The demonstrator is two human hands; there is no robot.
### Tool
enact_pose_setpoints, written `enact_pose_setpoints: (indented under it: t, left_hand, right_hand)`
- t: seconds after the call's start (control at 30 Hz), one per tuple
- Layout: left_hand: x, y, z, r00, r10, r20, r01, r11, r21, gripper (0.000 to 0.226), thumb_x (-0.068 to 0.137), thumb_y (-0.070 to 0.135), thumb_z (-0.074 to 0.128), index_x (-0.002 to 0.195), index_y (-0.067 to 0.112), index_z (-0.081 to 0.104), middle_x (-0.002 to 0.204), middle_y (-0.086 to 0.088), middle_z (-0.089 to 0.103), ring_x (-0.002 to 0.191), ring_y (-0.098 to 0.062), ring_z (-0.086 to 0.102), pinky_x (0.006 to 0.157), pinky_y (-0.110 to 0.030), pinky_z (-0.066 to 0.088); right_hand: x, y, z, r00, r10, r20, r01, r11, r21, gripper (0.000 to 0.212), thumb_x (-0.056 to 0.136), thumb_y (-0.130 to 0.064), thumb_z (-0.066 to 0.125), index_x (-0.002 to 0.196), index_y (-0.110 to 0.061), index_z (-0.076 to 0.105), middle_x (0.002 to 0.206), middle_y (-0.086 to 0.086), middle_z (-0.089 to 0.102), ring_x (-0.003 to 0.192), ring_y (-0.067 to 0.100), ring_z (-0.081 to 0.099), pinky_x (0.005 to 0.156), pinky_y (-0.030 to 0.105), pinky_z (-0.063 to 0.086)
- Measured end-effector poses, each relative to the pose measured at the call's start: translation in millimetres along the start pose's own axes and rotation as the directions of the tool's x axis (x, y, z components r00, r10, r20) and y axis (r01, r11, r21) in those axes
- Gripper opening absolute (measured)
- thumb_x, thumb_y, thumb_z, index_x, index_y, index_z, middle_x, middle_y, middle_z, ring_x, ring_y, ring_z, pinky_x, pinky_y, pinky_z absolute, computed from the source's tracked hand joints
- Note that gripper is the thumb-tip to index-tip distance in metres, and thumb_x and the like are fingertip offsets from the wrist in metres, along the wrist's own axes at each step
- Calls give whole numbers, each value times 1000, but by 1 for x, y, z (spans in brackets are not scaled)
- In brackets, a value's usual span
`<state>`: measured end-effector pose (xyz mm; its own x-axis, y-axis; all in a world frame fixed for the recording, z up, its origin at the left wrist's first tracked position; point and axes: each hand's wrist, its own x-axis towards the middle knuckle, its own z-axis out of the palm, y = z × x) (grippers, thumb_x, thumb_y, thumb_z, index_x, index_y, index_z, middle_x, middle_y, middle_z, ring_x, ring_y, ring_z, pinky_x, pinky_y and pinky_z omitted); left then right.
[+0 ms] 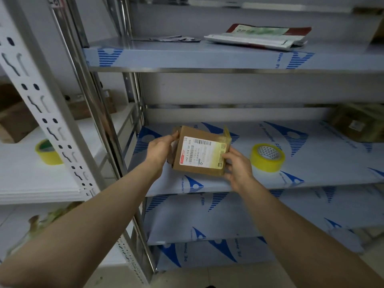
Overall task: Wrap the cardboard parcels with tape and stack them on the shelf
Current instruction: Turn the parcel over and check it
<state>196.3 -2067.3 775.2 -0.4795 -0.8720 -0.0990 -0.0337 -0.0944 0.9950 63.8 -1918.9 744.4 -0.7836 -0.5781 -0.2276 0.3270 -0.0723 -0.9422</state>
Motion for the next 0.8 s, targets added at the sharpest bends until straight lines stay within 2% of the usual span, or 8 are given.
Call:
enact_pose_setpoints:
  t: [0.1, 0.2, 0.27, 0.33, 0.43, 0.53, 0.63, 0.8]
  left_hand:
    - [1, 3, -2, 997, 32, 67, -31, 999, -17, 31, 82, 27, 71, 112, 23, 65, 125, 9, 55, 105, -5, 51, 81, -13, 34]
    - [1, 5, -7, 983, 72, 169, -76, 997, 14, 38, 79, 17, 74, 112, 33, 66, 154, -2, 27, 136, -22, 33, 95, -26, 27]
    - [1, 4, -7, 968, 66, 241, -74, 997, 24, 48, 76, 18, 76, 120, 33, 62, 146, -3, 39, 124, -19, 47, 92, -25, 37]
    - [1, 6, -7, 956, 79, 282, -105, 992, 76, 65, 73, 20, 79, 131, 29, 52, 130, 2, 51, 104, -8, 54, 75, -22, 46]
    - [5, 14, -6, 966, 87, 242, -107, 992, 70, 71, 72, 15, 81, 135, 19, 49, 121, 4, 55, 99, -5, 55, 74, -20, 48]
    - [5, 26, -6, 970, 71, 234, -58, 997, -59, 56, 76, 5, 76, 129, 15, 57, 116, -1, 60, 99, -12, 60, 75, -23, 55]
    - [3, 33, -4, 967, 108, 232, -93, 993, -76, 38, 82, 5, 70, 118, 13, 63, 112, -6, 64, 97, -18, 64, 73, -26, 56]
    - [-3, 36, 2, 978, 113, 175, -121, 992, 32, 8, 90, 20, 62, 91, 23, 69, 95, 5, 68, 94, -11, 59, 73, -17, 45]
  right_hand:
    - [0, 4, 2, 1000, 29, -10, -28, 999, 31, 38, 89, -3, 51, 82, -33, 73, 87, 0, 74, 83, 19, 68, 66, 35, 58]
    - [2, 6, 0, 997, 69, -31, -67, 995, 75, 35, 90, -5, 51, 87, -35, 70, 84, -1, 73, 81, 17, 68, 61, 32, 57]
    - [4, 7, -2, 995, 87, -38, -83, 993, 88, 32, 91, -7, 51, 98, -34, 67, 83, -3, 73, 80, 15, 67, 54, 28, 54]
    - [4, 8, -4, 995, 92, -47, -89, 993, 74, 36, 92, -10, 53, 119, -32, 61, 88, -5, 73, 80, 14, 67, 51, 27, 52]
    - [4, 7, -7, 991, 123, -45, -117, 987, 105, 61, 94, -18, 57, 146, -36, 30, 117, -1, 65, 95, 18, 65, 66, 35, 54]
    - [4, 8, -6, 988, 145, -49, -138, 984, 114, 48, 95, -27, 57, 139, -40, 40, 117, 1, 68, 102, 23, 66, 84, 46, 54]
    - [3, 10, -3, 987, 160, -29, -157, 984, 82, 26, 95, -31, 57, 118, -23, 66, 98, 4, 75, 88, 23, 72, 68, 38, 59]
    - [1, 7, -3, 980, 191, 62, -196, 975, 102, 39, 93, -51, 52, 109, -21, 69, 100, 6, 74, 95, 26, 70, 77, 44, 58]
